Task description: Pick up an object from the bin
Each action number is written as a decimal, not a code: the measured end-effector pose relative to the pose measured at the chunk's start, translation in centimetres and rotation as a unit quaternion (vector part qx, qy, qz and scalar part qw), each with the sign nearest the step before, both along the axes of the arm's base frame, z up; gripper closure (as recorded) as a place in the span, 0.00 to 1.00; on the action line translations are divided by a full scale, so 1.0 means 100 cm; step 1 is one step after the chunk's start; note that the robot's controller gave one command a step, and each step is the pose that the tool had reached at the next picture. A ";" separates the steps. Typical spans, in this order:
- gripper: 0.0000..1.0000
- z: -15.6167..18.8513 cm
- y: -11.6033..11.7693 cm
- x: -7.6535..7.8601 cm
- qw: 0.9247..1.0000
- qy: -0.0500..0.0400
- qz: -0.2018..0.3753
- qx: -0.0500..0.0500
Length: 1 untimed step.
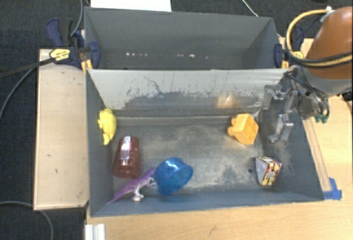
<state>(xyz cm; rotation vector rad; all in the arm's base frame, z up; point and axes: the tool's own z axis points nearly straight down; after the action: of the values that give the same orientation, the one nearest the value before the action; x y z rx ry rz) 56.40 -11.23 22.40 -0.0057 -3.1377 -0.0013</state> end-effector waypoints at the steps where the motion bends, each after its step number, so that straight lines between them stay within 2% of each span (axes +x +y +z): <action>1: 0.00 0.005 0.001 0.002 1.000 -0.004 0.002 -0.001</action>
Offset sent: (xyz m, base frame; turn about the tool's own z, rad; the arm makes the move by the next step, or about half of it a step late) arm -0.0685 -0.0266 -0.1540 -0.5424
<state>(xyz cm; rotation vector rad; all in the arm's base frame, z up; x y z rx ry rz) 56.56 -11.17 22.86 -0.0007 -3.1458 0.0006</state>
